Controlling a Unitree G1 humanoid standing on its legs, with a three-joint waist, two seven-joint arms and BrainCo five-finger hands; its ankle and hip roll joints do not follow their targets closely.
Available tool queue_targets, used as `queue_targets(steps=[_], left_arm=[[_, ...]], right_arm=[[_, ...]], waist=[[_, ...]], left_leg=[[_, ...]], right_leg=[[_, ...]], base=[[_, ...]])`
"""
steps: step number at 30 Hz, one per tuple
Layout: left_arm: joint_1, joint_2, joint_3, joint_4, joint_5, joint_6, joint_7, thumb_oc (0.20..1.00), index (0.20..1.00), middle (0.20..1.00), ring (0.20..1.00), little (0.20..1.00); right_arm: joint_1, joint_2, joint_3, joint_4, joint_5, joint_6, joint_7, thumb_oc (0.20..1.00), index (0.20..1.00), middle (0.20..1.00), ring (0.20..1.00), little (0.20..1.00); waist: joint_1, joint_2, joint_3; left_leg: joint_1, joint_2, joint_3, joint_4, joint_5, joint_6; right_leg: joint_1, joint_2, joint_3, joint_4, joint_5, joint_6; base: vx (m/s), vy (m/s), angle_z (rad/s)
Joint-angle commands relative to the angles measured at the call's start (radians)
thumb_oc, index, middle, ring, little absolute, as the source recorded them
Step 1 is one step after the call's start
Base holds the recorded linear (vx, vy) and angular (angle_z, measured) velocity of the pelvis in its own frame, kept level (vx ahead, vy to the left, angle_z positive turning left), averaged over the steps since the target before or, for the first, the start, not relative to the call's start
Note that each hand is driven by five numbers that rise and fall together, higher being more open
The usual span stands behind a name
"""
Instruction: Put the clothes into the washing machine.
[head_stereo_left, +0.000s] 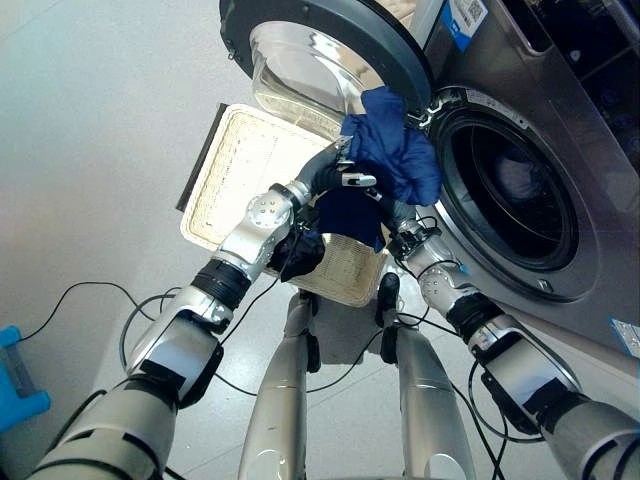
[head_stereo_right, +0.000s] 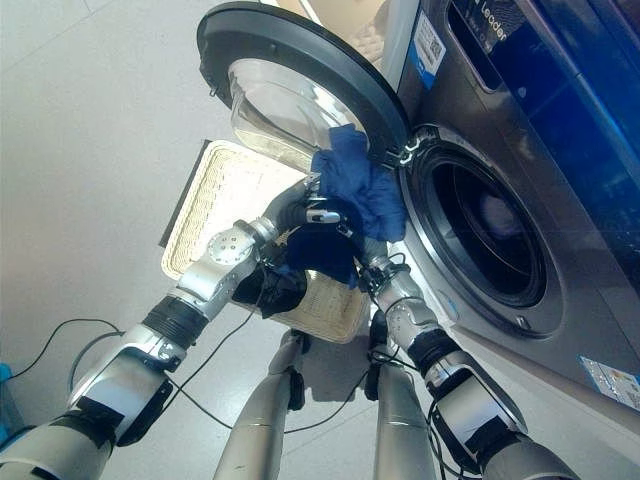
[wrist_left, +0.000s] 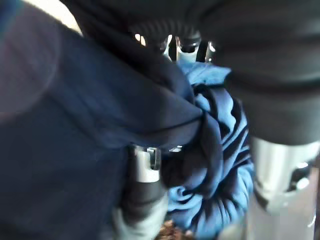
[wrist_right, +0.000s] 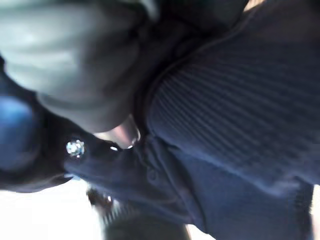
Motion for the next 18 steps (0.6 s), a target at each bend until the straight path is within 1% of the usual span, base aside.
queue_targets(steps=[1, 5, 9, 10, 14, 15, 17, 18], left_arm=[[0.018, -0.057, -0.083, -0.020, 0.182, -0.040, 0.060, 1.000, 1.000, 1.000, 1.000, 1.000], [0.018, -0.043, -0.110, -0.024, 0.245, -0.055, 0.099, 1.000, 1.000, 1.000, 1.000, 1.000], [0.027, -0.038, -0.134, -0.034, 0.269, -0.069, 0.126, 1.000, 1.000, 1.000, 1.000, 1.000], [0.029, -0.046, -0.146, -0.032, 0.295, -0.071, 0.140, 1.000, 1.000, 1.000, 1.000, 1.000], [0.016, -0.049, -0.167, -0.039, 0.310, -0.078, 0.165, 1.000, 1.000, 1.000, 1.000, 1.000], [0.017, -0.054, -0.175, -0.046, 0.317, -0.081, 0.166, 1.000, 1.000, 1.000, 1.000, 1.000], [0.006, -0.055, -0.184, -0.052, 0.317, -0.080, 0.172, 1.000, 1.000, 1.000, 1.000, 1.000], [-0.004, -0.060, -0.194, -0.055, 0.329, -0.083, 0.177, 1.000, 1.000, 1.000, 1.000, 1.000]], right_arm=[[-0.109, 0.052, -0.087, -0.087, 0.121, -0.178, -0.016, 0.200, 0.200, 0.200, 0.200, 0.200], [-0.087, 0.063, -0.100, -0.050, 0.156, -0.192, -0.020, 0.200, 0.200, 0.200, 0.200, 0.200], [-0.060, 0.078, -0.129, -0.006, 0.258, -0.215, 0.018, 0.200, 0.200, 0.200, 0.200, 0.200], [-0.048, 0.090, -0.146, 0.017, 0.303, -0.222, 0.034, 0.200, 0.200, 0.200, 0.200, 0.200], [-0.045, 0.104, -0.169, 0.043, 0.376, -0.228, 0.038, 0.200, 0.200, 0.200, 0.200, 0.200], [-0.034, 0.113, -0.180, 0.050, 0.426, -0.240, 0.050, 0.200, 0.200, 0.200, 0.200, 0.200], [-0.039, 0.118, -0.194, 0.057, 0.473, -0.248, 0.066, 0.200, 0.200, 0.200, 0.200, 0.200], [-0.044, 0.123, -0.220, 0.070, 0.571, -0.268, 0.097, 0.200, 0.200, 0.200, 0.200, 0.200]], waist=[[-0.012, 0.029, -0.019], [-0.016, 0.036, -0.019], [-0.021, 0.051, -0.019], [-0.025, 0.058, -0.019], [-0.031, 0.071, -0.019], [-0.035, 0.076, -0.019], [-0.038, 0.082, -0.019], [-0.041, 0.088, -0.019]], left_leg=[[0.012, -0.054, 0.055, 0.059, -0.124, -0.032], [0.014, -0.053, 0.061, 0.054, -0.124, -0.031], [0.026, -0.055, 0.072, 0.044, -0.126, -0.030], [0.038, -0.058, 0.074, 0.040, -0.131, -0.030], [0.036, -0.058, 0.081, 0.032, -0.123, -0.029], [0.048, -0.060, 0.084, 0.031, -0.129, -0.028], [0.043, -0.059, 0.088, 0.030, -0.124, -0.027], [0.045, -0.060, 0.091, 0.029, -0.124, -0.028]], right_leg=[[0.013, 0.032, -0.023, -0.053, 0.046, 0.097], [0.012, 0.035, -0.016, -0.059, 0.047, 0.095], [0.019, 0.036, -0.010, -0.066, 0.045, 0.092], [0.026, 0.035, -0.007, -0.063, 0.036, 0.093], [0.021, 0.037, 0.000, -0.070, 0.043, 0.089], [0.029, 0.035, 0.003, -0.066, 0.035, 0.089], [0.022, 0.037, 0.007, -0.068, 0.042, 0.087], [0.022, 0.038, 0.011, -0.067, 0.041, 0.087]], base=[[-0.01, 0.053, -0.12], [0.00, 0.043, -0.13], [0.01, 0.063, -0.09], [0.00, 0.044, -0.10], [0.00, 0.054, -0.07], [0.01, 0.052, -0.05], [0.00, 0.053, -0.05], [0.00, 0.045, -0.01]])
